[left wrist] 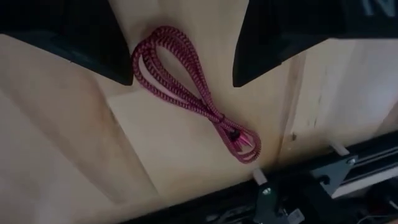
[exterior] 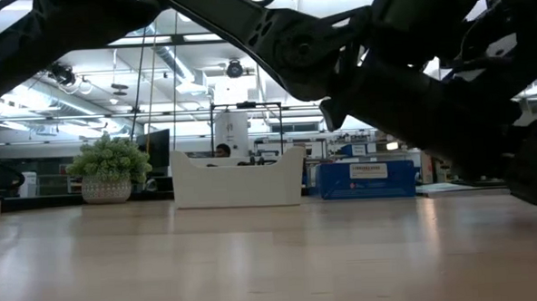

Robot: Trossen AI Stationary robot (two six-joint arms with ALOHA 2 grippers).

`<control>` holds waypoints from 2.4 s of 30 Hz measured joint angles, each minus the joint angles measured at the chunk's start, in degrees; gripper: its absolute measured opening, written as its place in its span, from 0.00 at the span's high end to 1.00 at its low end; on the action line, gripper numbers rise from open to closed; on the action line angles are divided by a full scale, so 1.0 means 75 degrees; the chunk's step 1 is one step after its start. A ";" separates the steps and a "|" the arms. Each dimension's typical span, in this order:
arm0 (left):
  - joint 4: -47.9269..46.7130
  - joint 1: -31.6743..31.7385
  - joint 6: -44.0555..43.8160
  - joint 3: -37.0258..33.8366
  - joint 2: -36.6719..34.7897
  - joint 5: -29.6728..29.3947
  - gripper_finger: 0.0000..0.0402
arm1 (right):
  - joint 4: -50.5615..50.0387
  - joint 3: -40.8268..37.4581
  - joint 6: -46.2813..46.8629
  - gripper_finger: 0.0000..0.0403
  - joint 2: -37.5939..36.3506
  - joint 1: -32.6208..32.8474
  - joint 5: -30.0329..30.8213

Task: Pick and place USB-C Cables
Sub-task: Put the pink charger cable into the white bin

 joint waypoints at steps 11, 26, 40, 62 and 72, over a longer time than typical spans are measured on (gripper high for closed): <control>-0.0137 0.0136 0.0596 -0.0002 0.0000 0.0265 0.44 | 0.0000 0.0000 0.0000 0.68 0.0000 0.0003 0.0000; -0.0196 0.0127 -0.0046 0.0000 -0.0003 0.0201 0.89 | 0.0000 0.0000 0.0000 0.68 0.0000 0.0000 0.0000; -0.0644 0.0136 -0.1211 -0.0001 -0.0744 0.0653 0.97 | -0.0003 0.0000 0.0000 0.68 -0.0003 0.0003 0.0000; -0.2453 0.0185 -0.2361 -0.0004 -0.3206 0.1381 0.97 | 0.0050 0.0000 0.0000 0.68 -0.0003 0.0003 0.0003; -0.4075 0.0358 -0.2678 -0.0005 -0.4631 0.1525 0.97 | 0.0052 -0.0003 0.0000 0.68 -0.0003 0.0003 0.0006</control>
